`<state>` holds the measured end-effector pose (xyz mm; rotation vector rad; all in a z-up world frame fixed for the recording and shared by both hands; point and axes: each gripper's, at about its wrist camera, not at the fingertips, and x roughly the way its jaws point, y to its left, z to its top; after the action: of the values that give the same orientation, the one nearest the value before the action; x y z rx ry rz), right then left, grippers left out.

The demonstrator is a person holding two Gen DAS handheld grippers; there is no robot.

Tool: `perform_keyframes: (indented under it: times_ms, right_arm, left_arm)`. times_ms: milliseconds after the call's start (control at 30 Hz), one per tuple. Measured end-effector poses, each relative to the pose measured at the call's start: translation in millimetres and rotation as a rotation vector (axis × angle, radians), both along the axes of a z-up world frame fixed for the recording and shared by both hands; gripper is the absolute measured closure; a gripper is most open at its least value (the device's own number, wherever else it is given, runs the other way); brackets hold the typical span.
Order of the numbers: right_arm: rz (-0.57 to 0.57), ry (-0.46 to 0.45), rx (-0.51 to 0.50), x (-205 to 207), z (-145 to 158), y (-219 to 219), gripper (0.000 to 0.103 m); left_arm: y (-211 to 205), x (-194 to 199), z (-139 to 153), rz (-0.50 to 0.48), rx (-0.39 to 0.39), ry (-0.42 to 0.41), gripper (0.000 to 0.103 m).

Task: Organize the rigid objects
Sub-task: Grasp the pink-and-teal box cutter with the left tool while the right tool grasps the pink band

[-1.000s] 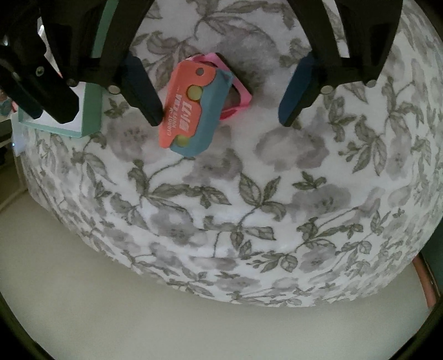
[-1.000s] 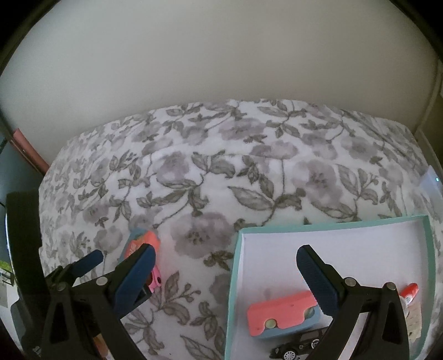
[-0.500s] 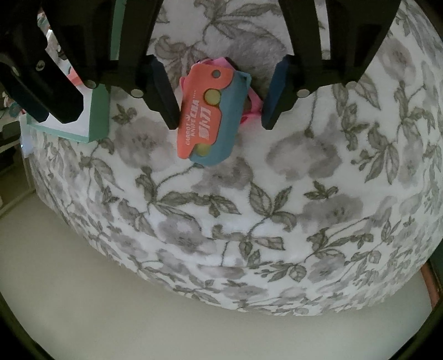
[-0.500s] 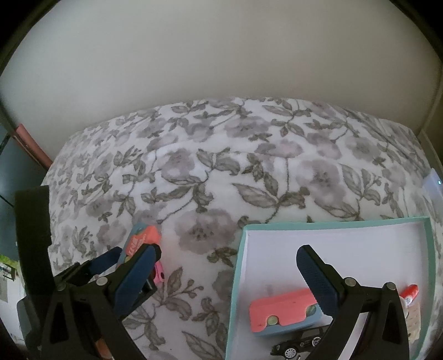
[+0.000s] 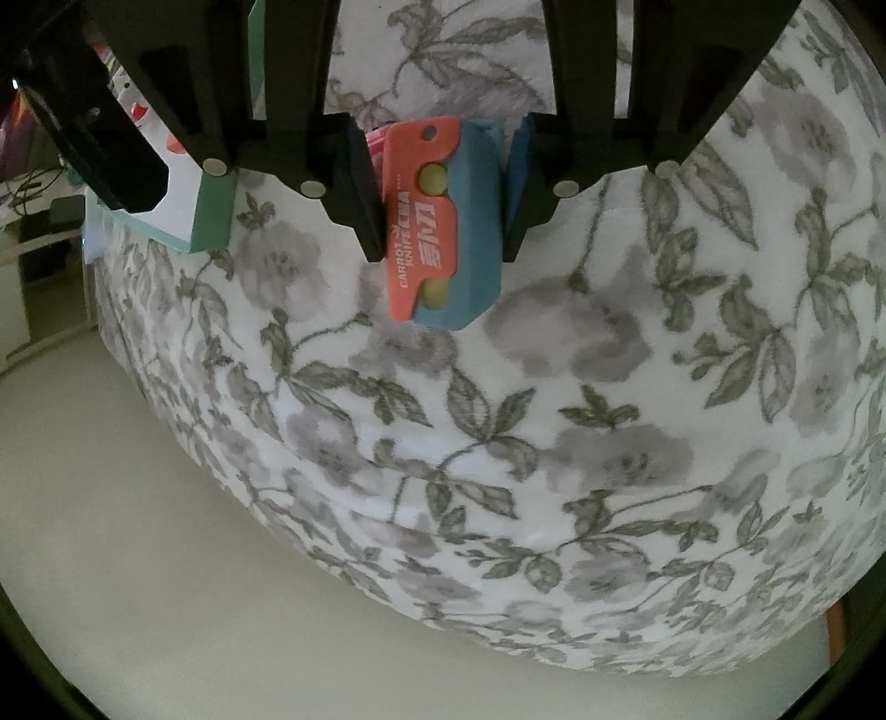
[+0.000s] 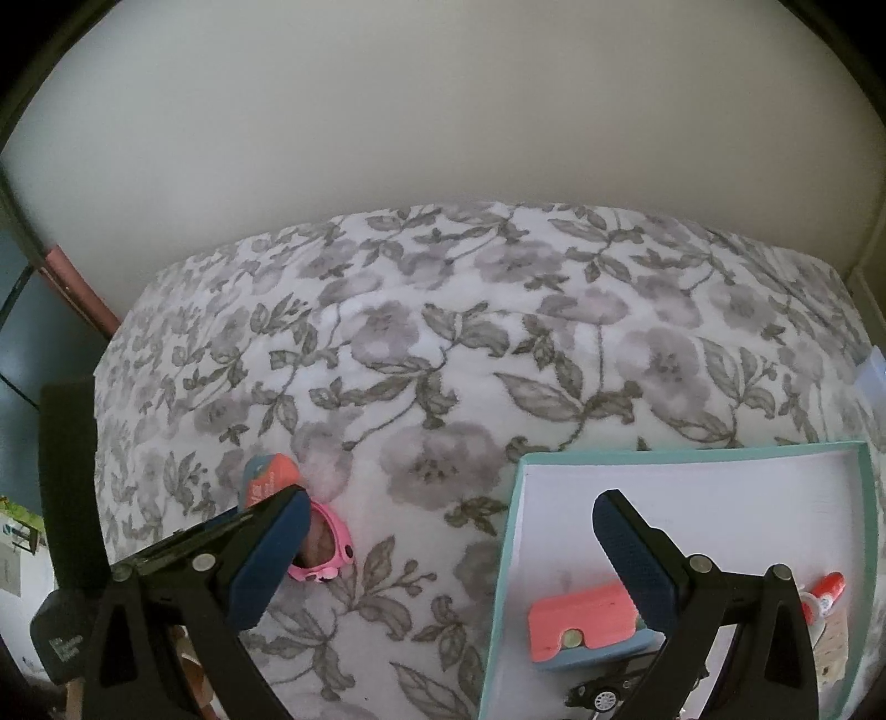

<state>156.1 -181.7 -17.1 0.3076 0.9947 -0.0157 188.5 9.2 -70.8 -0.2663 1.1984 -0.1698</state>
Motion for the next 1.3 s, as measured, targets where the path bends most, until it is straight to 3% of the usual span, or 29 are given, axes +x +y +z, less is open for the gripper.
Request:
perform_keyframes:
  times_ms: [467, 567, 800, 1033, 1133, 1300]
  right_arm:
    - [0.101, -0.001, 0.007, 11, -9, 36, 0.000]
    - [0.145, -0.001, 0.002, 11, -13, 52, 0.000]
    - [0.229, 0.020, -0.027, 12, -33, 83, 0.000]
    - [0.265, 0.055, -0.059, 19, -59, 102, 0.012]
    - [0.259, 0.052, -0.067, 21, -63, 105, 0.014]
    - [0.257, 0.046, -0.115, 22, -62, 109, 0.026]
  left_arm:
    - [57, 0, -9, 0.143, -0.048, 0.038, 0.062]
    - [63, -1, -7, 0.164, 0.002, 0.031, 0.062]
    - [78, -2, -6, 0.205, 0.038, 0.029, 0.062]
    - [84, -3, -6, 0.216, 0.041, 0.031, 0.062]
    - [83, -2, -7, 0.217, 0.042, 0.031, 0.062]
    - [82, -1, -8, 0.218, 0.050, 0.029, 0.062]
